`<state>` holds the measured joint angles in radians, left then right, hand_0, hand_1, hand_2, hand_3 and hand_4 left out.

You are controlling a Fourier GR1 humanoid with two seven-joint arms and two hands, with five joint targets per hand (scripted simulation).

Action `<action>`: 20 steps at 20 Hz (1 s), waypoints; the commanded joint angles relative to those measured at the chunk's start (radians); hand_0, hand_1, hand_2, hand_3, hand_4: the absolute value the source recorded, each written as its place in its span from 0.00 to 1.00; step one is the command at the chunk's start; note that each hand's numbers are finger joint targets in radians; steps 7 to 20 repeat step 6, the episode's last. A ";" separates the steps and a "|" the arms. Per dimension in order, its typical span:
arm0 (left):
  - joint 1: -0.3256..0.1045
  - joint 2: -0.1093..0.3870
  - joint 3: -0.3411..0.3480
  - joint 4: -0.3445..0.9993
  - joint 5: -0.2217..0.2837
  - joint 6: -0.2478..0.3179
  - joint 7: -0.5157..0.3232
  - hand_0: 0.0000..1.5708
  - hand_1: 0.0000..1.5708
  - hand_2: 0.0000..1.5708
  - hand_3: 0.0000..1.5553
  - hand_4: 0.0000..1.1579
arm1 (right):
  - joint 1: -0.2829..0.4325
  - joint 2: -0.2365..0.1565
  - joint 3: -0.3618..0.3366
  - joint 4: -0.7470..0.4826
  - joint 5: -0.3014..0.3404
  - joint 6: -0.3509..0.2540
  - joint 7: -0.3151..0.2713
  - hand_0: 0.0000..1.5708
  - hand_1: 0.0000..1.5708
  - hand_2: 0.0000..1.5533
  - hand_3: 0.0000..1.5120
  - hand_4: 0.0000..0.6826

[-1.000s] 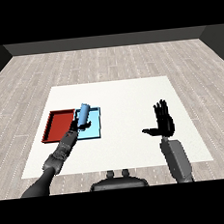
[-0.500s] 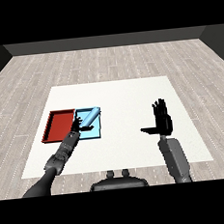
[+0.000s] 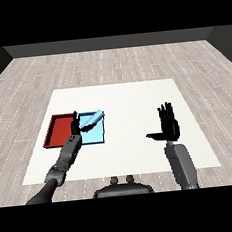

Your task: Pick the blue can and put it in the blue box

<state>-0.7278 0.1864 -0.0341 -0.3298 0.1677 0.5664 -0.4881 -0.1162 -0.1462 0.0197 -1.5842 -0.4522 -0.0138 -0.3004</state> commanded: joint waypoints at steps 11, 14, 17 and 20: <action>0.223 -0.064 -0.043 -0.441 0.055 -0.205 -0.276 0.00 0.00 0.00 0.00 0.00 | 0.038 -0.039 0.005 -0.026 0.034 0.002 0.027 0.00 0.00 0.00 0.00 0.00; 0.223 -0.064 -0.043 -0.441 0.055 -0.205 -0.276 0.00 0.00 0.00 0.00 0.00 | 0.038 -0.039 0.005 -0.026 0.034 0.002 0.027 0.00 0.00 0.00 0.00 0.00; 0.223 -0.064 -0.043 -0.441 0.055 -0.205 -0.276 0.00 0.00 0.00 0.00 0.00 | 0.038 -0.039 0.005 -0.026 0.034 0.002 0.027 0.00 0.00 0.00 0.00 0.00; 0.223 -0.064 -0.043 -0.441 0.055 -0.205 -0.276 0.00 0.00 0.00 0.00 0.00 | 0.038 -0.039 0.005 -0.026 0.034 0.002 0.027 0.00 0.00 0.00 0.00 0.00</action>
